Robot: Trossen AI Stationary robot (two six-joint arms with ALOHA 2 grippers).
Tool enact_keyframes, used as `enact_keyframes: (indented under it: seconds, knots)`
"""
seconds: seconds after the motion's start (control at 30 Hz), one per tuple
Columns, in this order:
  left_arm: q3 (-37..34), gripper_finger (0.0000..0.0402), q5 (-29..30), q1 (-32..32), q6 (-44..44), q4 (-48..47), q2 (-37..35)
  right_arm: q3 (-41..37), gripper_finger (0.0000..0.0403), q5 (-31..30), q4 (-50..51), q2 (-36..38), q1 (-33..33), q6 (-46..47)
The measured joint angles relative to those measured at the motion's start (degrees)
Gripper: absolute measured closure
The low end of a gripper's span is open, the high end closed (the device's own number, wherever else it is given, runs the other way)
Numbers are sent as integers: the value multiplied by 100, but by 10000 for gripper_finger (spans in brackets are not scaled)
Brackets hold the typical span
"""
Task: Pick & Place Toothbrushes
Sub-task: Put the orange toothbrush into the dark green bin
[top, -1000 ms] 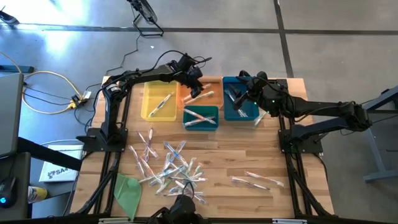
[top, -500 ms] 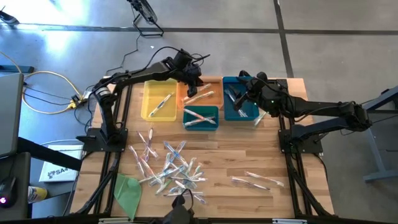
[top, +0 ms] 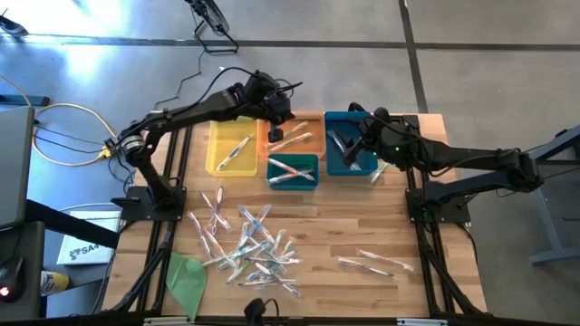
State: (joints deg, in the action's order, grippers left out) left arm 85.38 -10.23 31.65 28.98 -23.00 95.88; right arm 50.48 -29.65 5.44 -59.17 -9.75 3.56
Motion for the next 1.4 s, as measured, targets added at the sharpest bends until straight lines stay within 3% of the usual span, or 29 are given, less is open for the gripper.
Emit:
enact_keyframes:
  seconds: [0.53,0.7,1.03,1.4]
  knots:
    - [-111,401,-158,-585,376,-85,-774,0,188,23,528,288,0,141]
    - [-945,401,-76,-578,1,132,-1286,0,188,22,525,309,0,140]
    - [-3001,401,-88,-593,-508,2038,-2987,0,188,276,585,305,-1,210]
    - [-4281,401,251,-593,-353,2024,-5149,0,188,324,639,305,-1,288]
